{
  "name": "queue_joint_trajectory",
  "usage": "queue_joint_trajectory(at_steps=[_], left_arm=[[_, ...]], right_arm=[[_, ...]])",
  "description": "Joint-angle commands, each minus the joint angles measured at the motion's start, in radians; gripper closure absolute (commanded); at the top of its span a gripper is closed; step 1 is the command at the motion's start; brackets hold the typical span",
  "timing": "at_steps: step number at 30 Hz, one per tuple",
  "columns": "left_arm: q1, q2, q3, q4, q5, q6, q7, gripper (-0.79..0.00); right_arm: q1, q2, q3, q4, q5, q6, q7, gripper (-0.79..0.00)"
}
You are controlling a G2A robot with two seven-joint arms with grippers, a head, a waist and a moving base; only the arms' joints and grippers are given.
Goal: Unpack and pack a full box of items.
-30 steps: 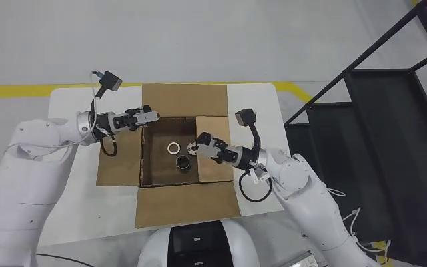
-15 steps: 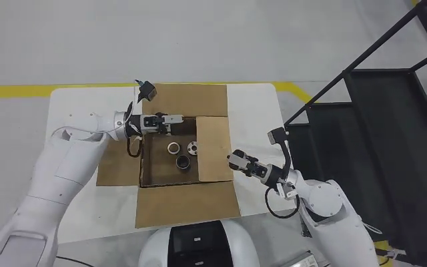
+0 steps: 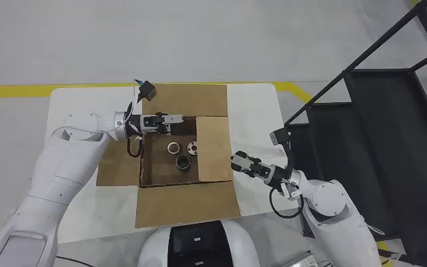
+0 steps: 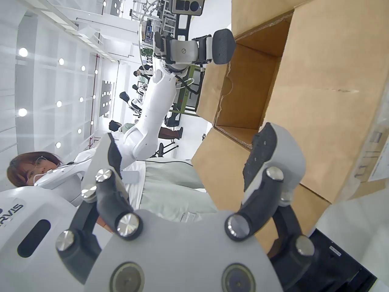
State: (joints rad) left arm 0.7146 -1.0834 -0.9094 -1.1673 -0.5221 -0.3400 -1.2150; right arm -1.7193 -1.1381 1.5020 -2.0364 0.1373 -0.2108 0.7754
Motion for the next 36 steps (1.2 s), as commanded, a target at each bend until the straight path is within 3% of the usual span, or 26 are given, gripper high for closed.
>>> queue_joint_trajectory(at_steps=[1,6,16,27,36], left_arm=[[0.010,-0.006,0.017,-0.023,0.014,0.027,0.033,-0.785],[-0.032,-0.036,0.088,-0.001,0.001,0.089,0.010,-0.785],[-0.117,-0.117,0.215,0.202,0.050,0.049,0.077,-0.785],[-0.149,-0.195,0.258,0.355,-0.016,-0.064,0.154,-0.785],[-0.174,-0.247,0.225,0.446,-0.210,-0.193,0.058,-0.785]], right_arm=[[0.001,0.000,-0.001,-0.001,0.000,0.001,-0.002,-0.785],[0.014,0.003,-0.005,-0.040,0.007,0.005,0.015,-0.785],[-0.063,0.015,0.063,-0.093,0.045,-0.004,0.044,-0.785],[-0.036,0.019,-0.004,-0.066,0.081,-0.016,0.087,-0.785],[-0.006,0.025,-0.046,-0.044,0.098,0.003,0.152,-0.785]])
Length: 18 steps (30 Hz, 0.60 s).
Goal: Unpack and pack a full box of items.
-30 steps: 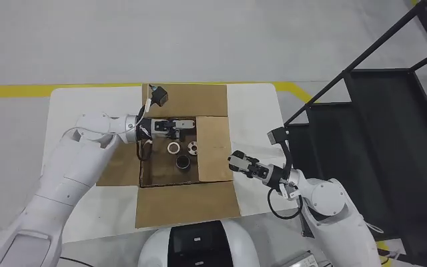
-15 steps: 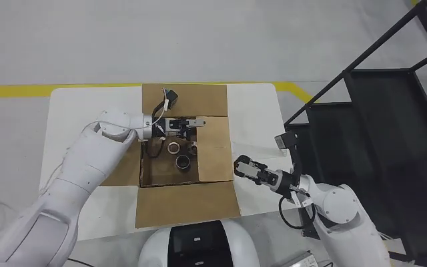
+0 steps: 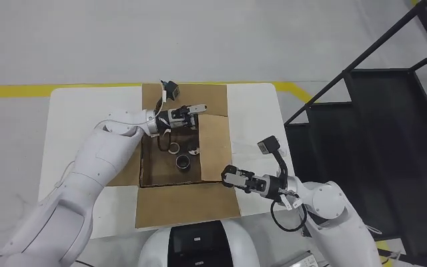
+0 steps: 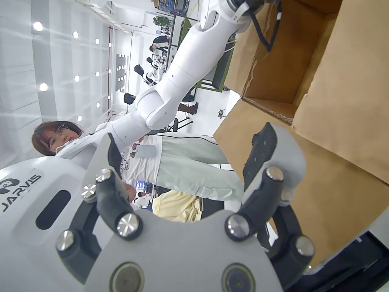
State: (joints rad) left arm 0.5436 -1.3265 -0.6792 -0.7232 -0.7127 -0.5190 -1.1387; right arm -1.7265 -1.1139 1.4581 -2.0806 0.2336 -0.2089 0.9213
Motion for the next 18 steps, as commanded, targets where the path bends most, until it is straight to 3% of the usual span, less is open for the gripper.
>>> queue_joint_trajectory(at_steps=[1,9,18], left_arm=[[-0.004,-0.007,-0.010,0.002,-0.038,-0.018,-0.037,-0.785],[-0.028,-0.051,0.000,0.012,-0.105,-0.029,-0.134,-0.785],[-0.053,-0.106,0.026,0.012,-0.124,-0.026,-0.137,-0.785]], right_arm=[[0.002,0.002,-0.004,0.001,0.002,0.003,0.012,-0.785],[0.003,0.009,-0.017,0.008,0.019,0.026,0.041,-0.785],[-0.004,0.015,-0.043,0.032,0.039,0.052,0.064,-0.785]])
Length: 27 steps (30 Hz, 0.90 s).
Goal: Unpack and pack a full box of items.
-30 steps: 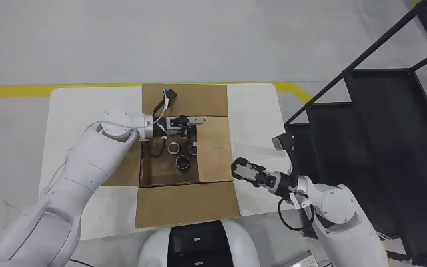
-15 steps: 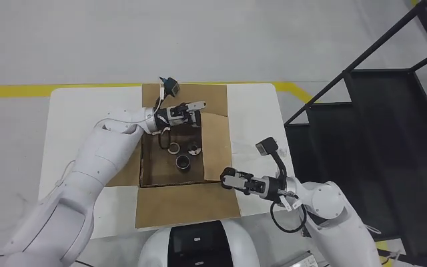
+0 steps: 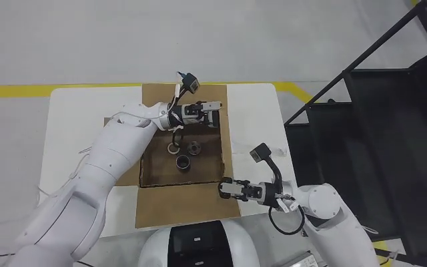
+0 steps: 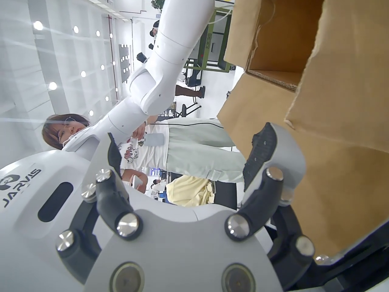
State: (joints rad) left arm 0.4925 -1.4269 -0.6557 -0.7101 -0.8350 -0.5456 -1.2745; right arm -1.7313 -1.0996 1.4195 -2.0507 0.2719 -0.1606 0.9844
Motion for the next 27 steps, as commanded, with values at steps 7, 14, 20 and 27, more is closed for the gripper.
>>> queue_joint_trajectory(at_steps=[7,14,20,27], left_arm=[[-0.011,-0.037,0.011,0.012,-0.004,0.003,-0.003,-0.785],[-0.004,-0.015,-0.031,-0.015,0.067,-0.007,0.007,-0.785],[0.064,0.075,-0.156,-0.156,0.171,-0.025,0.025,-0.785],[0.260,0.209,-0.424,-0.418,0.307,-0.041,0.042,-0.785]], right_arm=[[0.018,0.002,-0.007,0.031,-0.029,0.015,-0.070,-0.785],[-0.060,0.012,0.106,0.021,-0.033,0.011,-0.158,-0.785],[-0.124,0.018,0.198,0.013,-0.012,-0.008,-0.194,-0.785],[-0.120,0.014,0.195,0.066,-0.042,-0.012,-0.300,-0.785]])
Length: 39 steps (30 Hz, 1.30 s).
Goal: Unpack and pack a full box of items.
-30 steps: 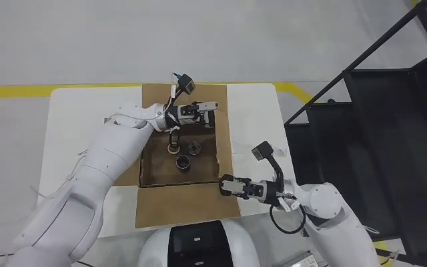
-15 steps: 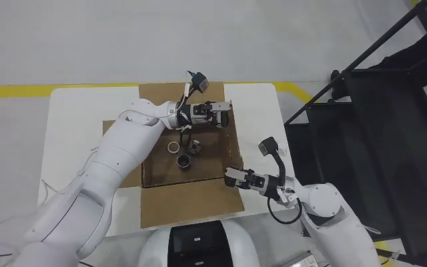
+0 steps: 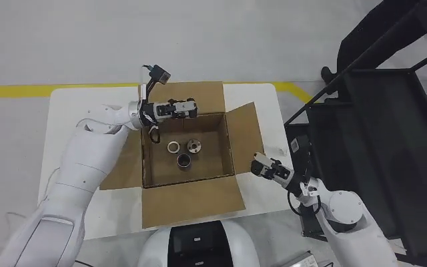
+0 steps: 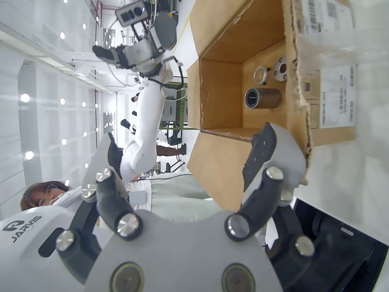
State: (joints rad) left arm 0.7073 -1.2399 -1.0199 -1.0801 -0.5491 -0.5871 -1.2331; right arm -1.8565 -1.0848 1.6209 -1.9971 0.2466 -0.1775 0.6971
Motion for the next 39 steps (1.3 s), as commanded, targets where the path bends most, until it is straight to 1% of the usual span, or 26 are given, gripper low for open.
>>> queue_joint_trajectory(at_steps=[1,3,5,9,14,17,20,21,22,24,25,28,30,32,34,39], left_arm=[[0.080,0.037,-0.103,-0.083,0.038,0.000,0.000,-0.785],[0.150,0.064,-0.186,-0.155,0.069,0.015,0.014,-0.785],[0.218,0.087,-0.265,-0.228,0.120,0.038,0.048,-0.785],[0.364,0.116,-0.404,-0.378,0.149,0.074,0.133,-0.785],[0.509,0.138,-0.551,-0.504,0.183,0.098,0.242,-0.785],[0.582,0.145,-0.632,-0.554,0.207,0.124,0.334,-0.785],[0.640,0.151,-0.700,-0.579,0.227,0.152,0.400,-0.785],[0.655,0.152,-0.714,-0.589,0.233,0.158,0.415,-0.785],[0.667,0.153,-0.724,-0.596,0.244,0.167,0.429,-0.785],[0.684,0.155,-0.737,-0.617,0.277,0.182,0.454,-0.785],[0.690,0.155,-0.736,-0.629,0.276,0.181,0.459,-0.785],[0.694,0.155,-0.736,-0.635,0.275,0.182,0.463,-0.785],[0.694,0.155,-0.736,-0.635,0.275,0.182,0.463,-0.785],[0.694,0.155,-0.736,-0.635,0.275,0.182,0.463,-0.785],[0.694,0.155,-0.736,-0.635,0.275,0.182,0.463,-0.785],[0.694,0.155,-0.736,-0.635,0.275,0.182,0.463,-0.785]], right_arm=[[0.011,-0.001,-0.013,0.023,-0.034,0.012,-0.026,-0.785],[0.022,-0.003,-0.028,0.046,-0.058,0.024,-0.058,-0.785],[0.036,-0.001,-0.043,0.066,-0.136,0.055,-0.067,-0.785],[0.061,-0.004,-0.082,0.111,-0.169,0.070,-0.087,-0.785],[0.084,-0.006,-0.113,0.155,-0.198,0.077,-0.105,-0.785],[0.099,-0.007,-0.127,0.171,-0.200,0.075,-0.109,-0.785],[0.116,-0.008,-0.138,0.174,-0.201,0.063,-0.106,-0.785],[0.121,-0.008,-0.138,0.167,-0.203,0.049,-0.107,-0.785],[0.129,-0.008,-0.135,0.147,-0.210,0.000,-0.111,-0.785],[0.128,-0.008,-0.136,0.130,-0.198,-0.129,-0.113,-0.785],[0.129,-0.007,-0.129,0.129,-0.221,-0.183,-0.114,-0.785],[0.124,-0.007,-0.132,0.113,-0.247,-0.264,-0.130,-0.785],[0.127,-0.009,-0.148,0.096,-0.258,-0.296,-0.137,-0.785],[0.141,-0.011,-0.176,0.084,-0.284,-0.312,-0.144,-0.785],[0.166,-0.015,-0.208,0.078,-0.353,-0.298,-0.166,-0.785],[0.241,-0.028,-0.315,0.066,-0.616,-0.178,-0.248,-0.785]])
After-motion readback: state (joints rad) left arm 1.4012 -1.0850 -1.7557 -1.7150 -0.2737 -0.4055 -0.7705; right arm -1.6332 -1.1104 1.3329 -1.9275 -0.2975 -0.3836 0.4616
